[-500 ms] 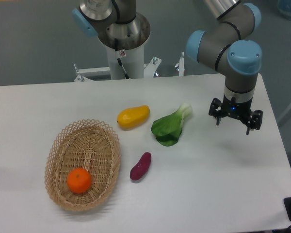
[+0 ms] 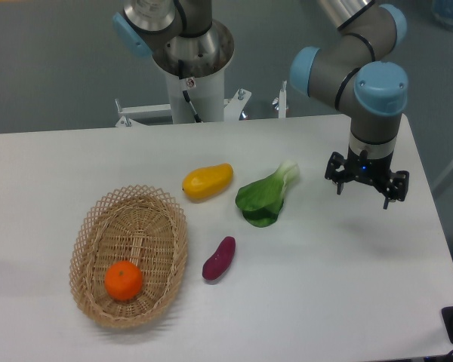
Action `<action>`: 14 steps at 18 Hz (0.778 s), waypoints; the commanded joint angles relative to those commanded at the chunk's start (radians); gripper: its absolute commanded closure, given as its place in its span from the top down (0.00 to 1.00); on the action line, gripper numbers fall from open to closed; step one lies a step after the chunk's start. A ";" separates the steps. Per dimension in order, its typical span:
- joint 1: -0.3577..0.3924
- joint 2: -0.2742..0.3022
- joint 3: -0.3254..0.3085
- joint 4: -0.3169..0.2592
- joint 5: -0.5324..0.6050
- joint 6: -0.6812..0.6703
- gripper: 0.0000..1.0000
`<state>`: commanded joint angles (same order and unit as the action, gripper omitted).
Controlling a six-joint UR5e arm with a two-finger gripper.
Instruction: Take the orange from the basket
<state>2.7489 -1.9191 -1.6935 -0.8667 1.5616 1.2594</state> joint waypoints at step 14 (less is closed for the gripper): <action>-0.159 0.005 -0.026 0.014 -0.069 -0.300 1.00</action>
<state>2.5895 -1.9144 -1.7196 -0.8529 1.4927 0.9593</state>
